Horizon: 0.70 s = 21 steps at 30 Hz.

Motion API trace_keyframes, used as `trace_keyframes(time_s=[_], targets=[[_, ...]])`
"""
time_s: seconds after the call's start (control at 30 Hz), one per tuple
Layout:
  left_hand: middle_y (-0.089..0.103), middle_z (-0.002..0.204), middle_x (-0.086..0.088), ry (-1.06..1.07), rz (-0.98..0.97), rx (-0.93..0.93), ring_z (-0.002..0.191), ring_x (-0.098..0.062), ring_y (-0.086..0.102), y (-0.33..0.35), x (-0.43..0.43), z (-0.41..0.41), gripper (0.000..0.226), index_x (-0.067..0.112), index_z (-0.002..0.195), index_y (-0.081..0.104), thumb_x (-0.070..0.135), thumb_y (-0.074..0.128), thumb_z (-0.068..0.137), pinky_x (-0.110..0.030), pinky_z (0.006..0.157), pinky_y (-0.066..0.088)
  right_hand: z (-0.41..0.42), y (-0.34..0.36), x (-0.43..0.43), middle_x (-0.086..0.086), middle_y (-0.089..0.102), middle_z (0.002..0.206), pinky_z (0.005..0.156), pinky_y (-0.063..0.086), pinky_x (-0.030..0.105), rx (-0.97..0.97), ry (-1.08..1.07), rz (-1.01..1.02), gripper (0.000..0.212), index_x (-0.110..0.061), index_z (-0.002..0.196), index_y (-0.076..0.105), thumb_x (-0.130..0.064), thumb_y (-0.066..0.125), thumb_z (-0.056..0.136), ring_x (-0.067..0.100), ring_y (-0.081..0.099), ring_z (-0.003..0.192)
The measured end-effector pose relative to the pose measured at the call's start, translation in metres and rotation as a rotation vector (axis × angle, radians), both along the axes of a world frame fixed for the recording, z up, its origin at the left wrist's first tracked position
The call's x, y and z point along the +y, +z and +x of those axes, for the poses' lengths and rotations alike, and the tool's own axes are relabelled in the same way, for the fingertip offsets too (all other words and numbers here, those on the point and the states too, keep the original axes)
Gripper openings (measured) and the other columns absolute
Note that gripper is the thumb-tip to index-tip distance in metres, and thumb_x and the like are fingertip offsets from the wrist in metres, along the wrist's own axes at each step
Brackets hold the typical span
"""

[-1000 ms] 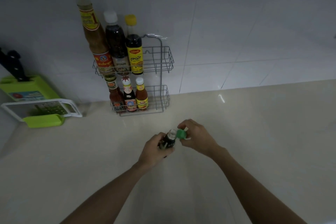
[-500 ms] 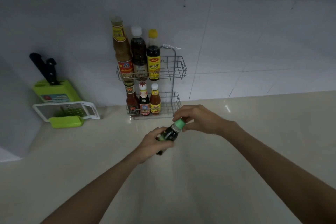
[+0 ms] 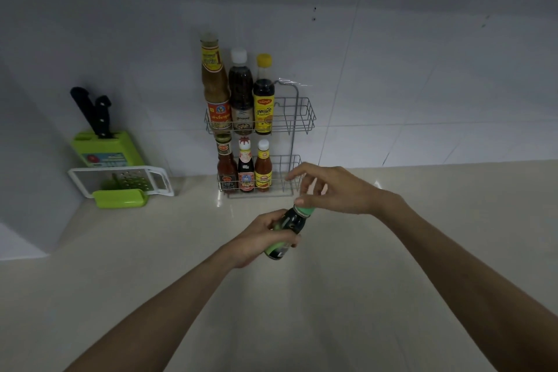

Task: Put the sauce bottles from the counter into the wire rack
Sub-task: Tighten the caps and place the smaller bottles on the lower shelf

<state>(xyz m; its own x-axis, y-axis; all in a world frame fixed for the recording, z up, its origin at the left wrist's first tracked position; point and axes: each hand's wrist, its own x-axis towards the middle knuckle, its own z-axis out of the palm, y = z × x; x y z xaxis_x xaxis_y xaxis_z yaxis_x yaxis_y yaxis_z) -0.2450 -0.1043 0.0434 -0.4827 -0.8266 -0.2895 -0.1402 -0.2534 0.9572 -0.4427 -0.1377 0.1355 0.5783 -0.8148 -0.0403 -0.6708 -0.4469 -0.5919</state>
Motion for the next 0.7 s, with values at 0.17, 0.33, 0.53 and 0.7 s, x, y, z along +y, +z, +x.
trace_keyframes(time_s=[0.17, 0.33, 0.53, 0.7], targets=[[0.067, 0.093, -0.014, 0.034, 0.013, 0.068, 0.085, -0.021, 0.064, 0.005, 0.003, -0.007, 0.047, 0.013, 0.108, 0.065, 0.019, 0.076, 0.063, -0.039, 0.086, 0.051, 0.001, 0.004, -0.002, -0.003, 0.071, 0.078, 0.065, 0.057, 0.035, 0.225, -0.101, -0.038, 0.052, -0.025, 0.094, 0.062, -0.070, 0.036, 0.088, 0.007, 0.063, 0.055], [0.065, 0.095, -0.010, 0.000, 0.033, 0.086, 0.082, -0.019, 0.064, 0.008, 0.003, -0.002, 0.048, 0.011, 0.113, 0.063, 0.016, 0.074, 0.066, -0.032, 0.080, 0.051, 0.003, 0.005, 0.003, -0.001, 0.069, 0.068, 0.061, 0.046, 0.028, 0.151, -0.048, -0.120, 0.040, -0.025, 0.090, 0.060, -0.064, 0.053, 0.084, 0.003, 0.059, 0.059], [0.065, 0.087, -0.006, -0.145, 0.275, 0.238, 0.077, -0.019, 0.062, 0.016, 0.008, 0.004, 0.028, 0.012, 0.109, 0.061, 0.011, 0.063, 0.081, -0.033, 0.071, 0.052, 0.012, 0.004, 0.010, -0.008, 0.052, 0.063, 0.053, 0.035, 0.027, 0.255, 0.095, -0.398, 0.028, -0.035, 0.091, 0.036, -0.062, 0.029, 0.094, 0.008, 0.046, 0.053], [0.064, 0.080, -0.007, -0.098, 0.020, -0.056, 0.069, -0.017, 0.061, 0.022, 0.010, -0.005, 0.017, 0.014, 0.099, 0.058, 0.017, 0.066, 0.084, -0.037, 0.072, 0.050, 0.022, -0.018, 0.010, 0.000, 0.046, 0.052, 0.050, 0.038, 0.035, 0.138, -0.087, -0.419, 0.017, -0.030, 0.074, 0.034, -0.036, 0.028, 0.088, 0.020, 0.036, 0.045]])
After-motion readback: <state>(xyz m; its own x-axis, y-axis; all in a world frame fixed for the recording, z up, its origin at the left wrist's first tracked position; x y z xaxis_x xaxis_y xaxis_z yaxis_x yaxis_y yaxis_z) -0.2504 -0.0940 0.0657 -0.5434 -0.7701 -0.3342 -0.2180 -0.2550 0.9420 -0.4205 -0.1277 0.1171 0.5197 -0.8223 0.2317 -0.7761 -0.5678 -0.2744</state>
